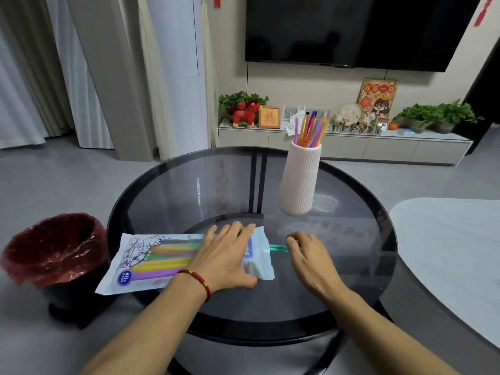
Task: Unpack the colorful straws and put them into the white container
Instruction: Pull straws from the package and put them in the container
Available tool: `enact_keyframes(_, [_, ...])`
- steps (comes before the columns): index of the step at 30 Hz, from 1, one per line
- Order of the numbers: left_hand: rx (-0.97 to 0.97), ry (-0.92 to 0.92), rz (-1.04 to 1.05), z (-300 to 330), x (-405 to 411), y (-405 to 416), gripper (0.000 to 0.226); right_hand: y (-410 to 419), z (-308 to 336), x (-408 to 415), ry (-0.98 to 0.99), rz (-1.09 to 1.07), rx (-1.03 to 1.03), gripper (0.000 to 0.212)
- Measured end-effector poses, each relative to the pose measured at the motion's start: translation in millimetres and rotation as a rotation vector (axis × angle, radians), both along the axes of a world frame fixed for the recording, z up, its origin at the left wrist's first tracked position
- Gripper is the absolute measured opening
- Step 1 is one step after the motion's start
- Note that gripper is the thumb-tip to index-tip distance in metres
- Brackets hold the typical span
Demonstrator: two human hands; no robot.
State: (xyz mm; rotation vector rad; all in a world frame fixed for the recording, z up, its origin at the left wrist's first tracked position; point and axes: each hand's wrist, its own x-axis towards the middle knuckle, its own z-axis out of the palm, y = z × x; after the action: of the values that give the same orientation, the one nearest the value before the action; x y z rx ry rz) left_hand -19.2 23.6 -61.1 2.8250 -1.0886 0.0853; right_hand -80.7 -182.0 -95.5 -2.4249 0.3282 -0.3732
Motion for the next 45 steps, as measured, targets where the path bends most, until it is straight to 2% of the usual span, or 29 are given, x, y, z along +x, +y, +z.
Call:
enact_keyframes(3, [0.010, -0.066, -0.037, 7, -3, -2, 0.104, 11, -1, -3, -0.026, 0.031, 0.231, 0.026])
enact_keyframes(6, [0.054, -0.096, -0.057, 8, -8, -5, 0.101, 22, -1, -2, -0.038, 0.049, 0.449, 0.012])
enact_keyframes(10, [0.113, -0.198, -0.064, 11, -10, -9, 0.103, 27, -3, 1, -0.056, 0.059, 0.556, 0.018])
enact_keyframes(15, [0.176, -0.263, -0.053, 13, -10, -7, 0.109, 22, -7, 3, -0.056, 0.075, 0.669, 0.011])
enact_keyframes(20, [0.239, -0.406, -0.028, 19, -13, -10, 0.120, 21, -3, 4, -0.030, 0.151, 0.911, 0.025])
enact_keyframes(27, [0.261, -0.470, -0.031, 11, -16, -17, 0.130, 13, 0, 0, 0.036, 0.213, 0.862, 0.016])
enact_keyframes(34, [0.160, -0.330, 0.042, -4, -6, -3, 0.130, 0, 1, 0, 0.024, 0.104, 1.022, 0.013])
enact_keyframes(38, [0.133, -0.304, 0.026, -10, -4, -5, 0.133, 0, 5, -2, 0.040, 0.181, 0.990, 0.014])
enact_keyframes(45, [0.135, -0.168, 0.063, -11, 5, 7, 0.133, -25, 14, -1, -0.039, 0.069, 0.964, 0.005])
